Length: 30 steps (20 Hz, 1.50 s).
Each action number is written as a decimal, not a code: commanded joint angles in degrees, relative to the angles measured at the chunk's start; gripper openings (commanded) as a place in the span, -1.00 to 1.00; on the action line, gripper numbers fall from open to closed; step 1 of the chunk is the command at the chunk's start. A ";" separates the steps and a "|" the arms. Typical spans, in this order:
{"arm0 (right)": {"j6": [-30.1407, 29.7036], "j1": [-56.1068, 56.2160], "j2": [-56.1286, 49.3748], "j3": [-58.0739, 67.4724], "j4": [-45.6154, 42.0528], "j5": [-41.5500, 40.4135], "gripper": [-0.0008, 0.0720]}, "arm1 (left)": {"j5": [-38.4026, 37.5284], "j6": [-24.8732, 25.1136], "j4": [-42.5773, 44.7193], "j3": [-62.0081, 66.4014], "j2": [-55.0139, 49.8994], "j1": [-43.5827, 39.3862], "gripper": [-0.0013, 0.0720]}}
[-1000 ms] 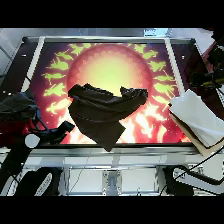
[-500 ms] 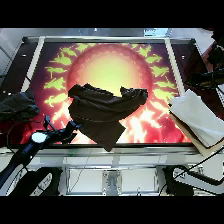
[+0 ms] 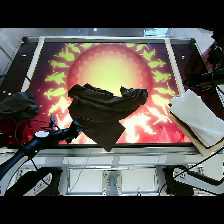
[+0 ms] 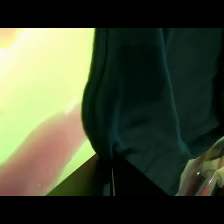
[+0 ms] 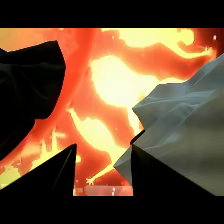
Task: Fold the shirts.
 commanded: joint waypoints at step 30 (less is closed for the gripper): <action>-15.30 17.35 -21.68 -22.32 43.54 -32.48 -0.57 | 1.62 10.32 -3.28 25.62 -0.90 0.13 -0.93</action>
